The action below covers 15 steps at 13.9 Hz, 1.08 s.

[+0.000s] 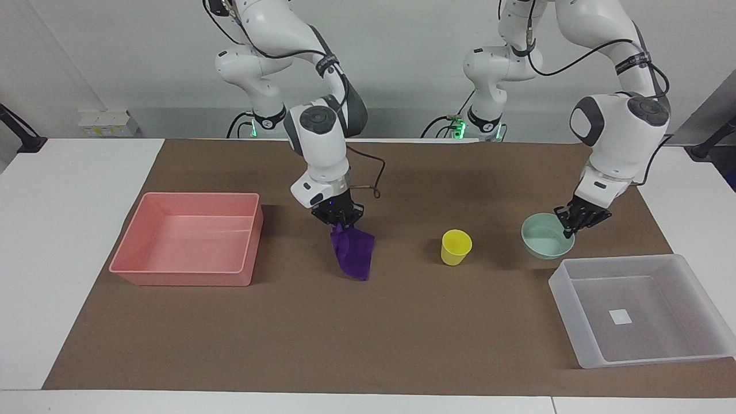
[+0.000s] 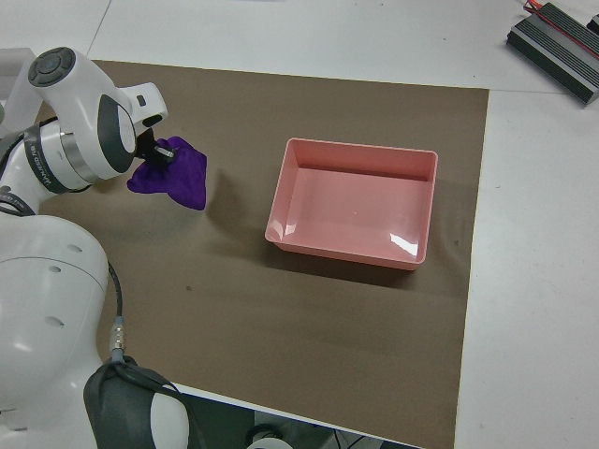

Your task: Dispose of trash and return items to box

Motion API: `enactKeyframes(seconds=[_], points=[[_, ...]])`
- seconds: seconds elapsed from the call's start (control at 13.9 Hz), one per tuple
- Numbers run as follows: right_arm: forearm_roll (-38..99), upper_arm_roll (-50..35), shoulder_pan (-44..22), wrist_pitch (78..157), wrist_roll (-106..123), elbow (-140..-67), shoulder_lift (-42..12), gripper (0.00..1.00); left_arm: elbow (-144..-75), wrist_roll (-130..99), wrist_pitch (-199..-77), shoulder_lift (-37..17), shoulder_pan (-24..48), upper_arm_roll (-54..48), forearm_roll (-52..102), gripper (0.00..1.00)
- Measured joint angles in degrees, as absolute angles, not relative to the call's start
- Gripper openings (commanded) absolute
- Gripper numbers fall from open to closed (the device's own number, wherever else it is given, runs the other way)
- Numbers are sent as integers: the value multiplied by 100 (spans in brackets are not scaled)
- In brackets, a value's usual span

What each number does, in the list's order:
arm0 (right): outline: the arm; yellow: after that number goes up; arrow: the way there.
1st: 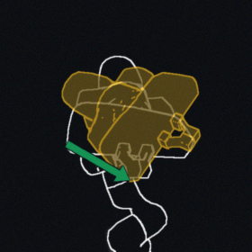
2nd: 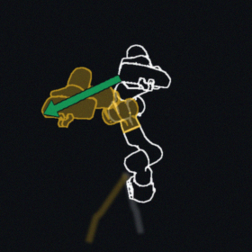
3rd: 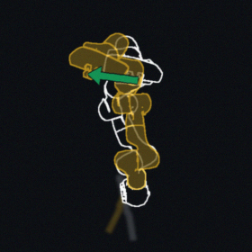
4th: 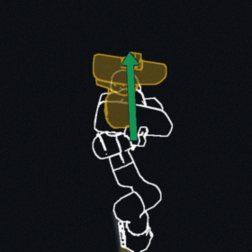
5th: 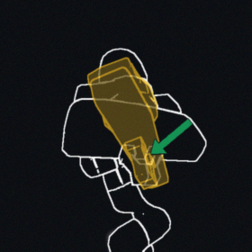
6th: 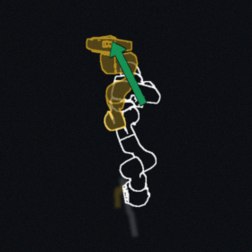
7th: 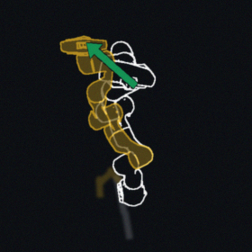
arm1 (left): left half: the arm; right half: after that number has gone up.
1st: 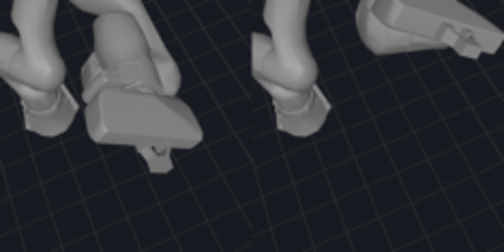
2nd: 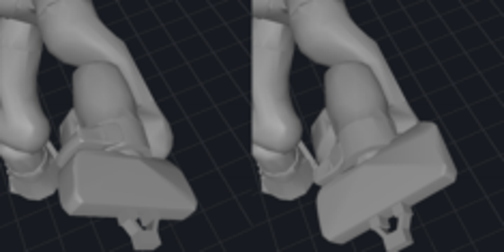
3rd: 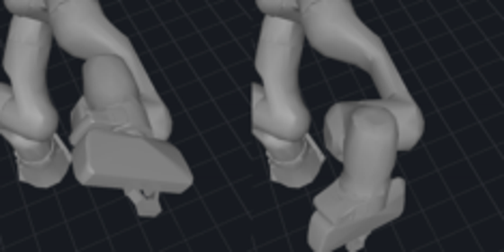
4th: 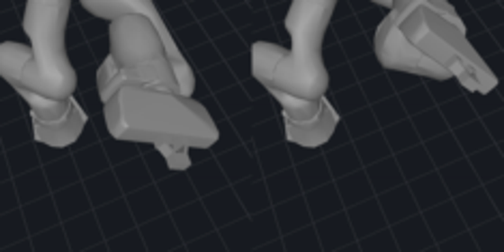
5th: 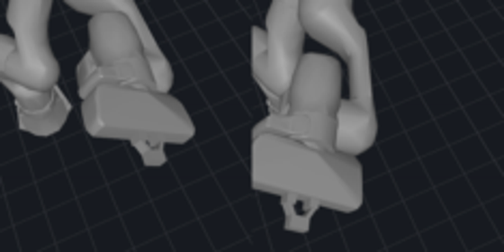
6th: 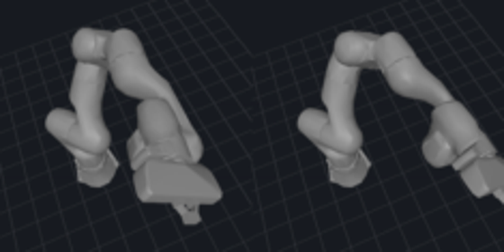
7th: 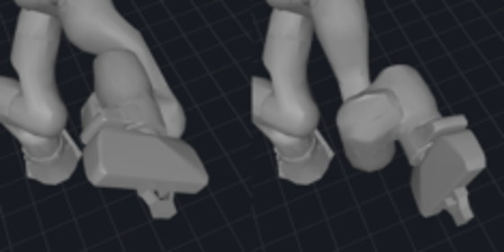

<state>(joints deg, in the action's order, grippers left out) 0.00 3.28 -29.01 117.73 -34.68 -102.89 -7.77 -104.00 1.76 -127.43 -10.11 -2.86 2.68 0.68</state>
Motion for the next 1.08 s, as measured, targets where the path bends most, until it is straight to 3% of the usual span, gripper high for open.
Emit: enactKeyframes(seconds=[0.29, 0.57, 0.93, 1.01, 1.08], points=[[-355, 354, -2771, 11076, -3450, -9957, -275, 0, -8821, 181, -12626, -2295, -642, 270, 68, 0], [-732, 368, -2223, 10502, -2658, -9940, 321, 0, -7305, 181, -12546, -3691, -849, 227, 68, 0], [-744, 396, -912, 10410, -910, -10123, 457, 0, -7123, 181, -12638, -4172, -898, 210, 69, 0], [-743, 402, -655, 10557, -551, -10245, 452, 0, -7155, 181, -12647, -4190, -898, 203, 80, 9], [-743, 406, -392, 10797, -206, -10409, 439, 0, -7199, 181, -12655, -4196, -898, 197, 97, 45]])
